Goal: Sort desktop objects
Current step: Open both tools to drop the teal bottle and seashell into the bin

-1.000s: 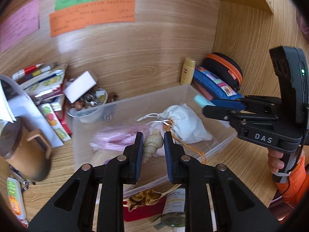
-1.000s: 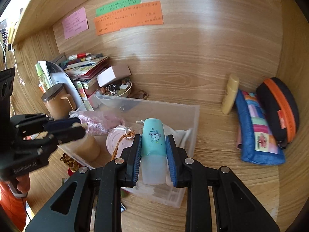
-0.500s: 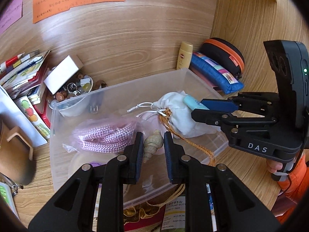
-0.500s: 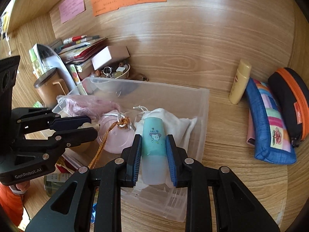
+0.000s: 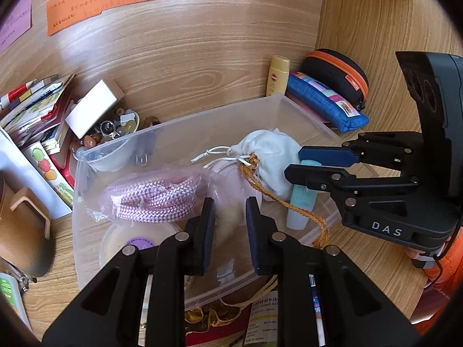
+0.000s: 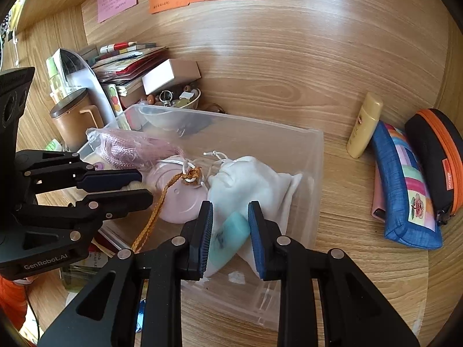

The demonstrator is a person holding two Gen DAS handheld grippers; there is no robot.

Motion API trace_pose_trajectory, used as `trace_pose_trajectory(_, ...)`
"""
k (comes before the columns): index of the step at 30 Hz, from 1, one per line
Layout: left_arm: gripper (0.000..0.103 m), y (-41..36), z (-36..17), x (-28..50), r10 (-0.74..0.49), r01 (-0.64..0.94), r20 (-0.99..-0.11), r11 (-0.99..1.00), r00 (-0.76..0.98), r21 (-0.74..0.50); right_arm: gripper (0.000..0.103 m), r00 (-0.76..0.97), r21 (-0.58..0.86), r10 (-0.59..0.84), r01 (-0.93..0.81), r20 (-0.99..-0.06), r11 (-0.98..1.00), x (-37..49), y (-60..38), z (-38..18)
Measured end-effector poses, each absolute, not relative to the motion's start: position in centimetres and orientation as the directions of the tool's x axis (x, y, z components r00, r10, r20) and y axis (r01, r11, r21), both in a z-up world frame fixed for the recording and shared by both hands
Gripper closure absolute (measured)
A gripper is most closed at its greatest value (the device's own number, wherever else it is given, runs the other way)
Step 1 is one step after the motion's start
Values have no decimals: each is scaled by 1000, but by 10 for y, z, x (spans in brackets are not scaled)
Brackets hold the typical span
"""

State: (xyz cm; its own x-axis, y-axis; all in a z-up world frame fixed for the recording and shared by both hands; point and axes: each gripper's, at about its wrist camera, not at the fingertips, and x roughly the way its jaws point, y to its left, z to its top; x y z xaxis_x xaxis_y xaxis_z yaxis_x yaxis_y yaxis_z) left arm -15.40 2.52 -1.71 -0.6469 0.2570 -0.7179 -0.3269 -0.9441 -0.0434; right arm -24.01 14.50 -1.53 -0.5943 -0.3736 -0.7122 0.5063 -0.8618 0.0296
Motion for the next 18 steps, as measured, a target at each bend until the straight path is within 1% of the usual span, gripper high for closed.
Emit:
trace_pose_trajectory(1, 82, 25, -17, -154, 254, -325, -717, -945, -649, -41, 79, -595, 27, -374, 508, -711, -861, -240, 145, -15)
trace_pose_trajectory(3, 81, 26, -17, -154, 250, -323, -716, -946, -652, -36, 74, -596, 21, -376, 515, -710, -857, -238, 143, -16)
trace_pose_trajectory(5, 75, 27, -17, -153, 251, -325, -714, -945, -654, -35, 69, -595, 14, -378, 524, -710, -852, -236, 141, -16)
trace_pose_trajectory(8, 69, 28, -14, -149, 245, -324, -701, -946, -670, -21, 66, -606, 2, -372, 522, -703, -853, -234, 140, -14)
trace_pose_trajectory(10, 60, 29, -12, -148, 248, -324, -691, -946, -679, -21, 61, -619, -6, -367, 514, -694, -858, -233, 142, -12)
trace_pose_trajectory(11, 56, 29, -12, -147, 255, -324, -688, -945, -679, -31, 55, -626, -7, -365, 510, -689, -860, -233, 143, -10)
trace_pose_trajectory(13, 55, 31, -11, -147, 256, -322, -691, -946, -676, -34, 42, -648, -6, -362, 493, -670, -870, -231, 147, -6)
trace_pose_trajectory(15, 55, 31, -9, -147, 236, -306, -690, -952, -684, -22, 38, -666, -4, -360, 478, -653, -878, -231, 151, -2)
trace_pose_trajectory(18, 54, 28, -4, -147, 233, -285, -689, -958, -686, -40, 37, -673, 24, -375, 468, -638, -883, -232, 158, 4)
